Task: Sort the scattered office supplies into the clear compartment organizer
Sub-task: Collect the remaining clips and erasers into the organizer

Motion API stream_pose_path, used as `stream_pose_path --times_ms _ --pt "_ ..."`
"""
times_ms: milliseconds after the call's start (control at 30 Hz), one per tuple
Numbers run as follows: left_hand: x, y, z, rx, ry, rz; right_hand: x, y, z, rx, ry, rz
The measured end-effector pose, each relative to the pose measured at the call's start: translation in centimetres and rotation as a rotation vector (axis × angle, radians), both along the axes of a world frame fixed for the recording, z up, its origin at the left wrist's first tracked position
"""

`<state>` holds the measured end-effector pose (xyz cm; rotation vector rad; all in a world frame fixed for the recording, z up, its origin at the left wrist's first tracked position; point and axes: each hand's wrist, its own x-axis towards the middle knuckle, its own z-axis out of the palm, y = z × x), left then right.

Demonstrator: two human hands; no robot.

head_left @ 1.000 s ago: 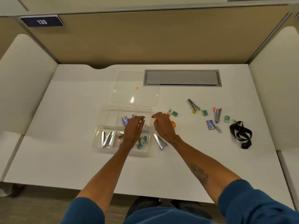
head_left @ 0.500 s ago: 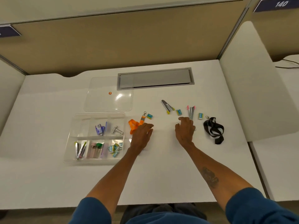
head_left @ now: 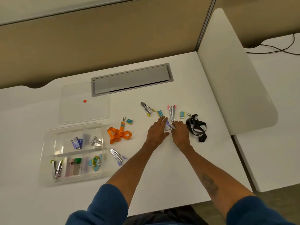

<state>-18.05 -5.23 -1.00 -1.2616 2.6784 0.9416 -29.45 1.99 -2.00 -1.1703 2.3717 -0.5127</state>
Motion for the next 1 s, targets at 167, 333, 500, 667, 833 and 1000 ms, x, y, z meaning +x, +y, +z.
stream_pose_path --times_ms 167,333,500,667,833,1000 --pt "-2.3 0.6 -0.2 -0.067 -0.047 -0.012 0.0 0.1 0.2 0.018 -0.009 0.034" --pt "-0.7 1.0 -0.3 -0.073 -0.051 -0.003 0.8 1.1 -0.2 0.007 -0.057 0.015" --pt "2.5 0.1 0.4 -0.004 0.023 0.045 3.2 0.6 0.5 -0.122 -0.154 -0.118" --pt "7.4 -1.8 1.3 -0.059 0.102 0.048 7.1 -2.0 2.4 -0.229 -0.214 -0.119" --pt "13.5 -3.6 2.7 -0.133 0.187 0.103 12.5 -5.3 4.2 -0.305 -0.291 -0.049" --pt "20.7 -5.4 4.9 -0.209 0.219 0.177 18.9 -8.0 5.9 -0.336 -0.399 0.043"
